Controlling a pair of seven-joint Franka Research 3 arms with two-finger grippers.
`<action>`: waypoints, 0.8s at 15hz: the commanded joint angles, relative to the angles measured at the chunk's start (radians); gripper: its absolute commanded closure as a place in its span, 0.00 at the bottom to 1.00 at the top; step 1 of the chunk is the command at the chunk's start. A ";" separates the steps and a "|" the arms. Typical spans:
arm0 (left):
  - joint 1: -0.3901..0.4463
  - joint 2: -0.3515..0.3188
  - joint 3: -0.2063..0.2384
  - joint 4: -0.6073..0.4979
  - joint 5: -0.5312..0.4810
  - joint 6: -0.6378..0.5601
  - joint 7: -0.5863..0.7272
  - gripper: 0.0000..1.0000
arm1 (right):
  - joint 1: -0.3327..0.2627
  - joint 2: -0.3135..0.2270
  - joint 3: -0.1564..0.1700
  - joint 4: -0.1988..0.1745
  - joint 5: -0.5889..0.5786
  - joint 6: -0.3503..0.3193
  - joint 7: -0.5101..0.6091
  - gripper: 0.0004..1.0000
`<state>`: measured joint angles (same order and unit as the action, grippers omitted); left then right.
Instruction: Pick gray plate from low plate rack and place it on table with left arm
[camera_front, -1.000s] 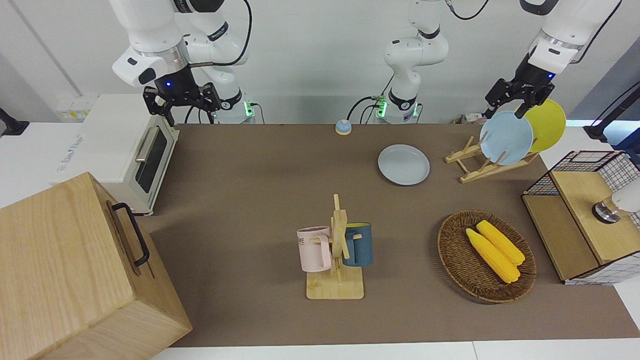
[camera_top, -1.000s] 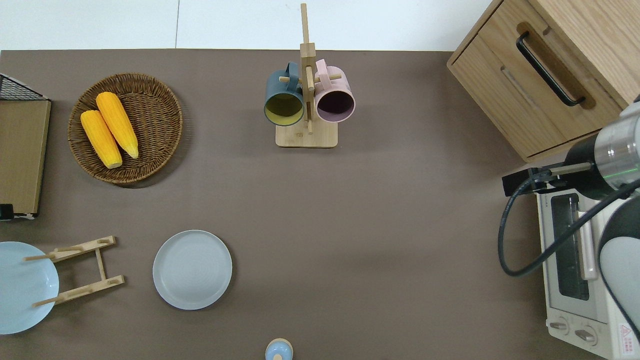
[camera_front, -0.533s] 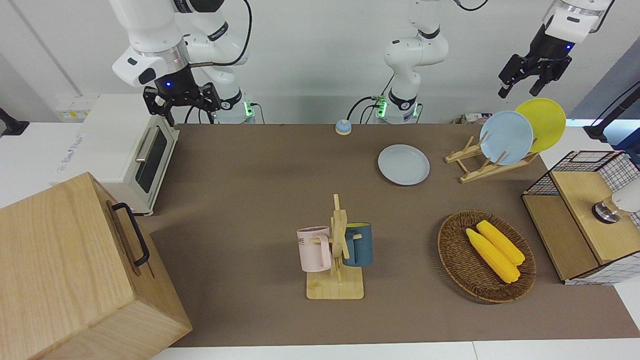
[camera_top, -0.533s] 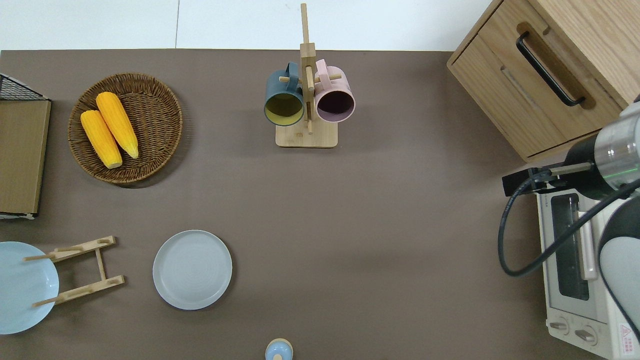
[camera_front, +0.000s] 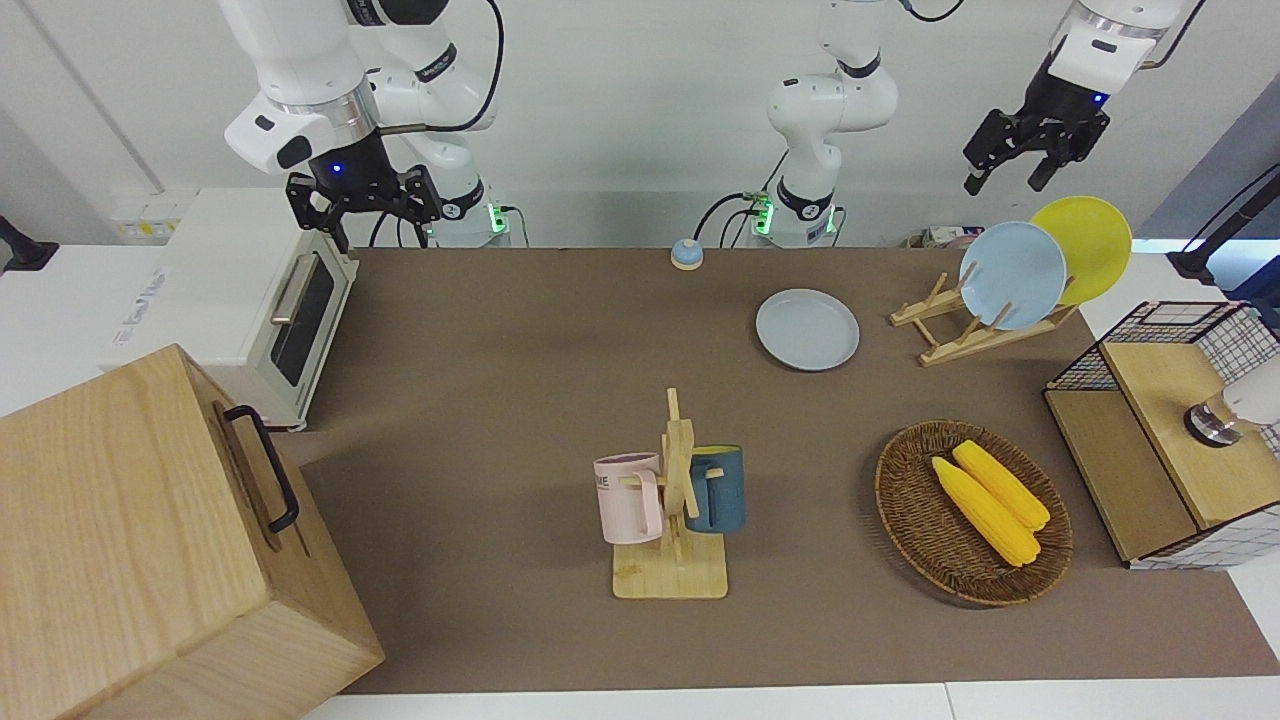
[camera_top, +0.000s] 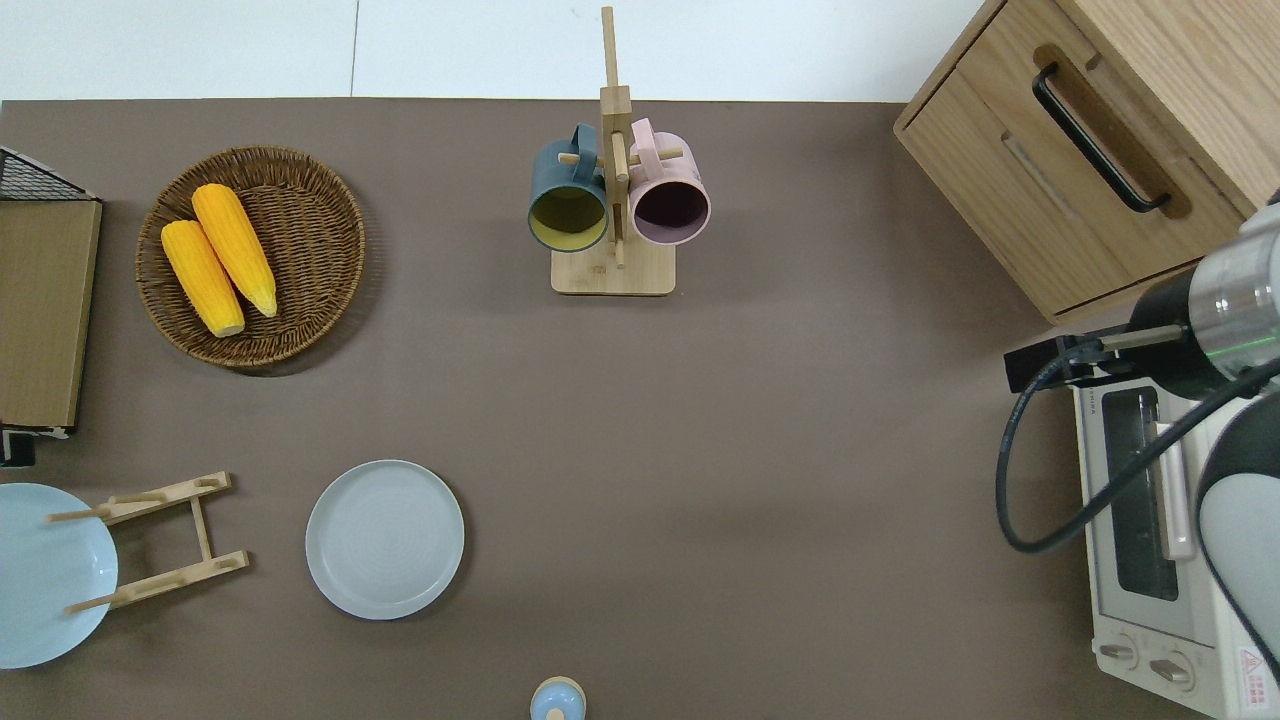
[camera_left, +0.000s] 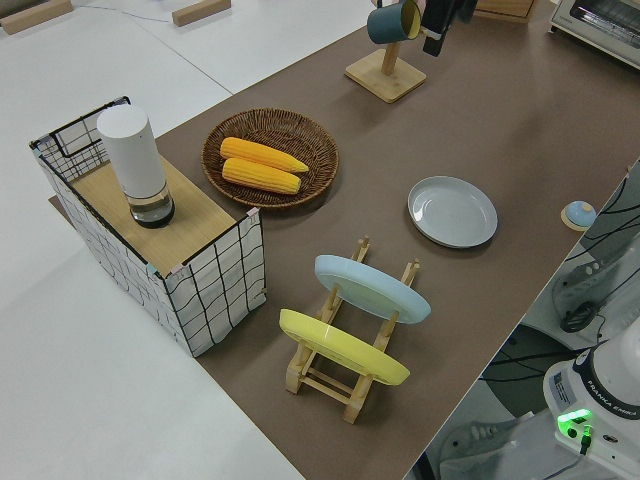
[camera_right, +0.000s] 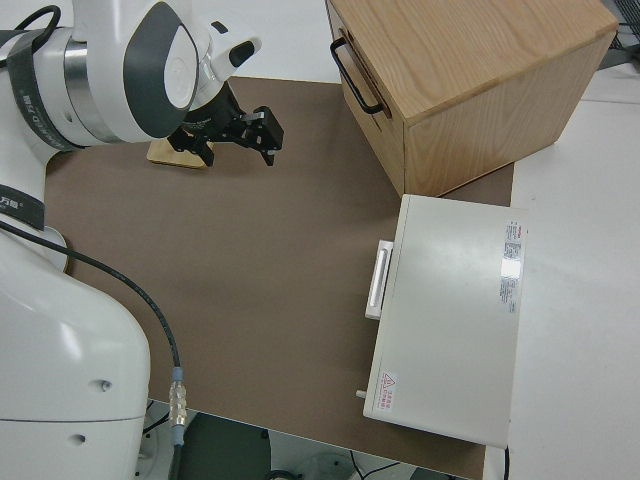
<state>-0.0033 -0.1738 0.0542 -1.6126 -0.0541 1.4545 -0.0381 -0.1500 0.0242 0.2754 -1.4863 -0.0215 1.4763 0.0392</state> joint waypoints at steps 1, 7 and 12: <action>-0.131 0.001 0.093 -0.039 0.023 0.041 0.000 0.01 | -0.019 -0.001 0.018 0.009 -0.002 -0.013 0.013 0.02; -0.144 -0.019 0.107 -0.153 0.010 0.187 0.004 0.02 | -0.019 -0.003 0.018 0.009 -0.002 -0.014 0.013 0.02; -0.098 -0.024 0.081 -0.179 0.020 0.225 0.023 0.02 | -0.019 -0.003 0.018 0.009 -0.002 -0.014 0.013 0.02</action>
<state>-0.1251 -0.1674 0.1451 -1.7542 -0.0522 1.6489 -0.0362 -0.1500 0.0242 0.2754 -1.4863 -0.0215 1.4763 0.0392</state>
